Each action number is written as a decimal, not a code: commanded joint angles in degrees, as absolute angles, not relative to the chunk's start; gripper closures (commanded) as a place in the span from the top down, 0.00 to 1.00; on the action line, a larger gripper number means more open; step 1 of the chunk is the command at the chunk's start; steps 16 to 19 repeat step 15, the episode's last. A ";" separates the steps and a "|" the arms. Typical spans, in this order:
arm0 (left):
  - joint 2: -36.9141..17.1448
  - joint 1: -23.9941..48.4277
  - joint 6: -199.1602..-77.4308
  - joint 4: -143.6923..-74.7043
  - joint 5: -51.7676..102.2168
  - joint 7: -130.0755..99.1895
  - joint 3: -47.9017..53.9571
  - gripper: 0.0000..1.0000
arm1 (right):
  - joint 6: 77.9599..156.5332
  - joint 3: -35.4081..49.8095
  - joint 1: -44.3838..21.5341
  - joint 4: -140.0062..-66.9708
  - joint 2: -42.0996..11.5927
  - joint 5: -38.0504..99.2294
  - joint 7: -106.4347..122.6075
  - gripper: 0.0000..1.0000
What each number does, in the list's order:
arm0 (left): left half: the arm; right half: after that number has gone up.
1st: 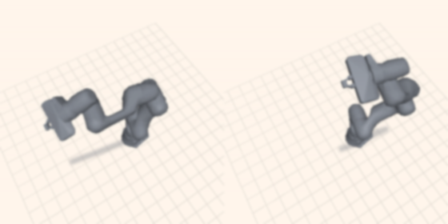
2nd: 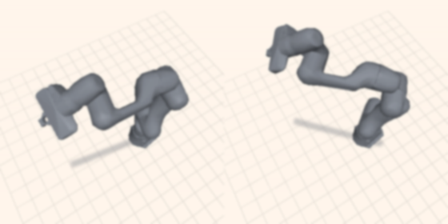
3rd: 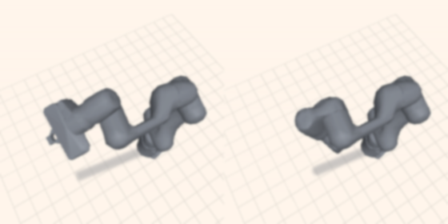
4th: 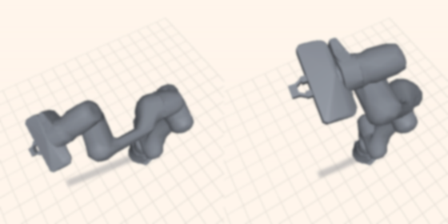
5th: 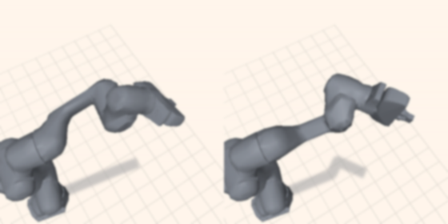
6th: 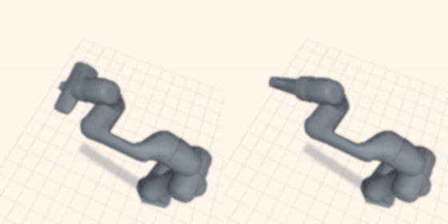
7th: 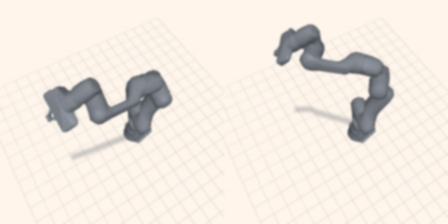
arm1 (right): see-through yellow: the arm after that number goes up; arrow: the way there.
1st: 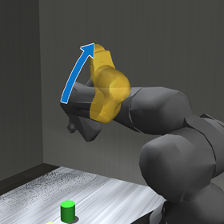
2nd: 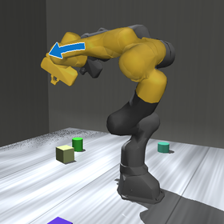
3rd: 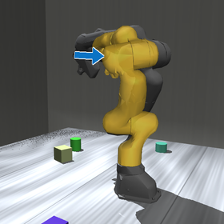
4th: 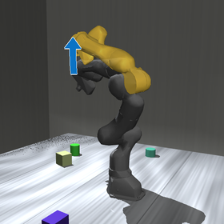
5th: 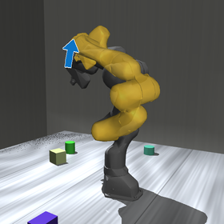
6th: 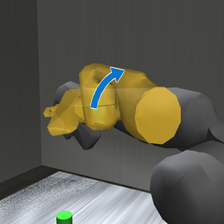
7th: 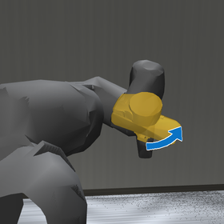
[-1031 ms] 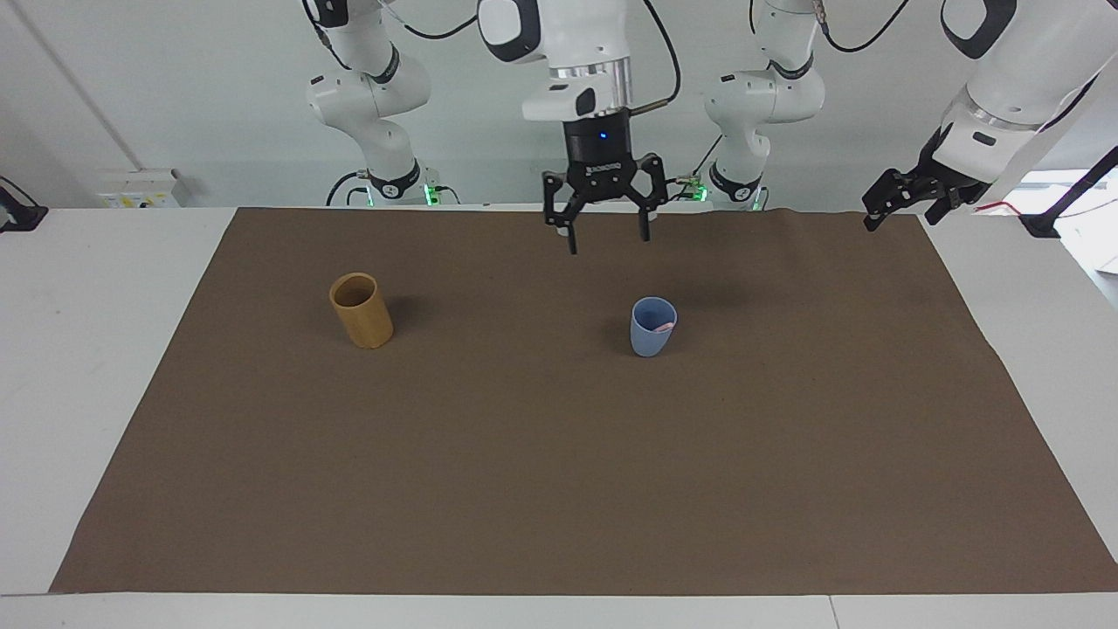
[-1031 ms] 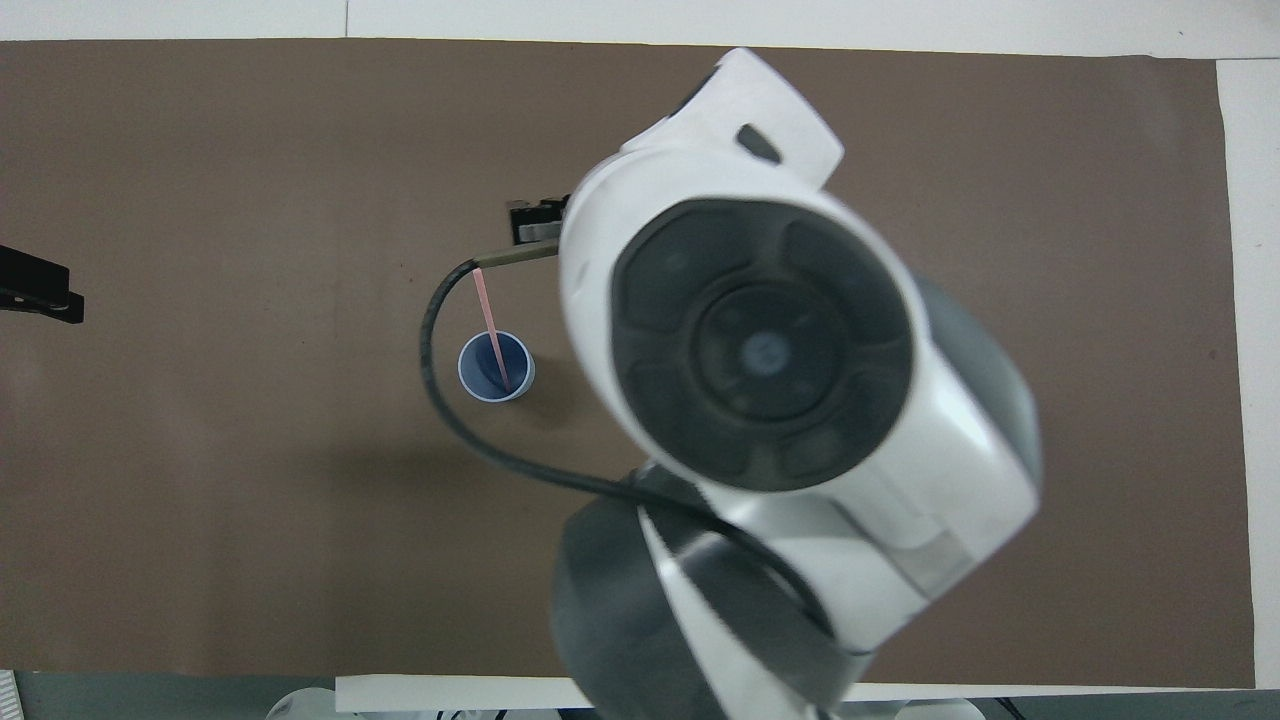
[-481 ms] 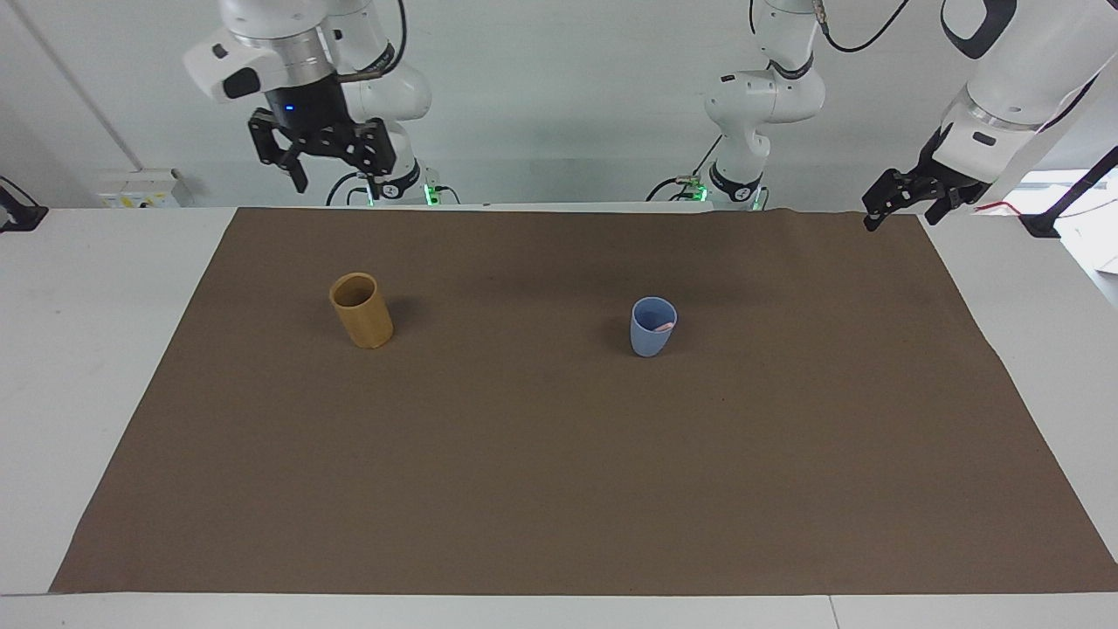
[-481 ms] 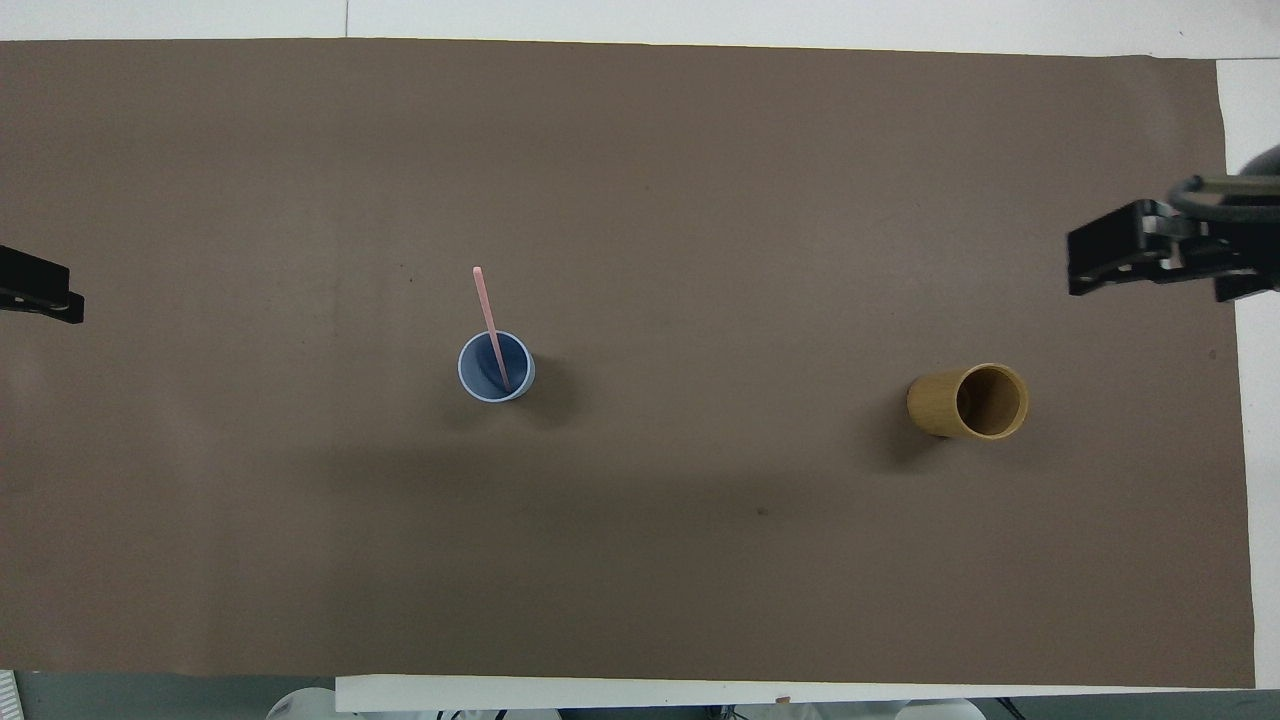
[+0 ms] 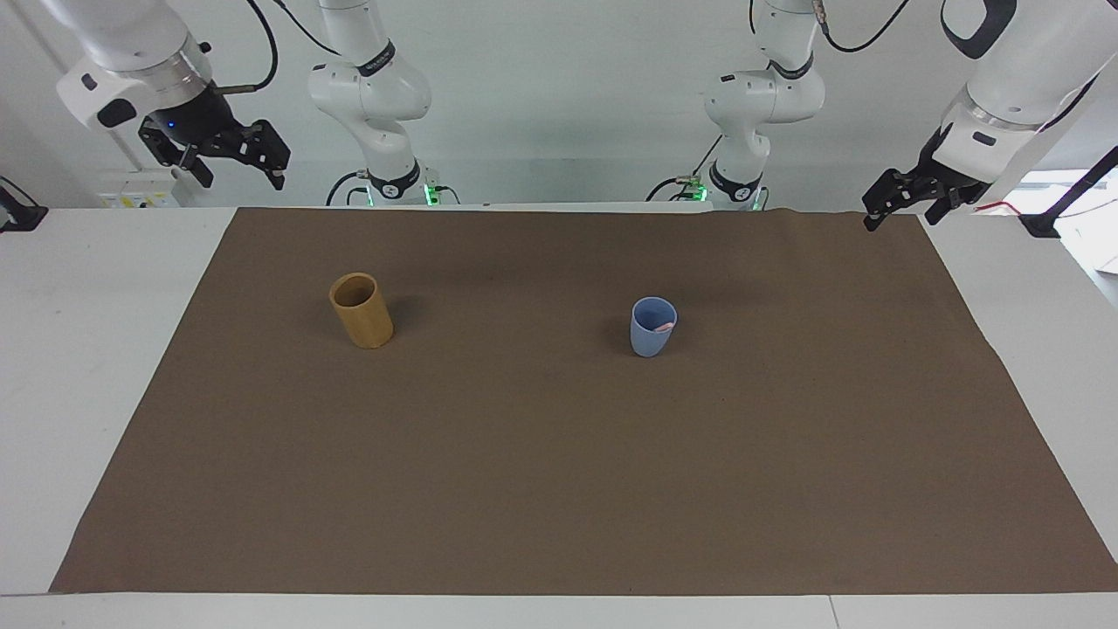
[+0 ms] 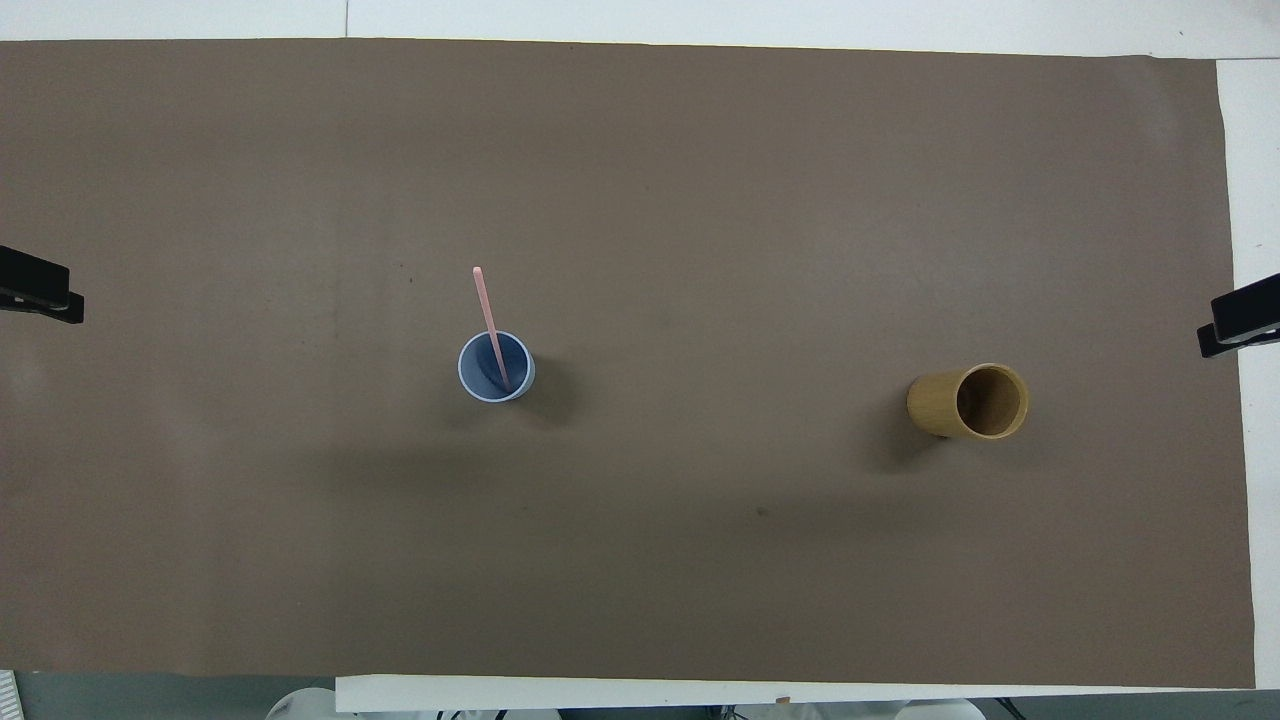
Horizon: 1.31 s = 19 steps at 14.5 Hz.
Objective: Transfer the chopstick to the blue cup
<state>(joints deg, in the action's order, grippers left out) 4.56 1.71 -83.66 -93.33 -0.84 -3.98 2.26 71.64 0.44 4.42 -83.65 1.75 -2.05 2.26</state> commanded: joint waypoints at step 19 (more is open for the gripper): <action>5.27 1.23 -82.97 -93.60 -0.44 -3.08 2.29 1.00 | 76.73 -4.48 2.81 -88.42 3.08 -1.85 6.42 1.00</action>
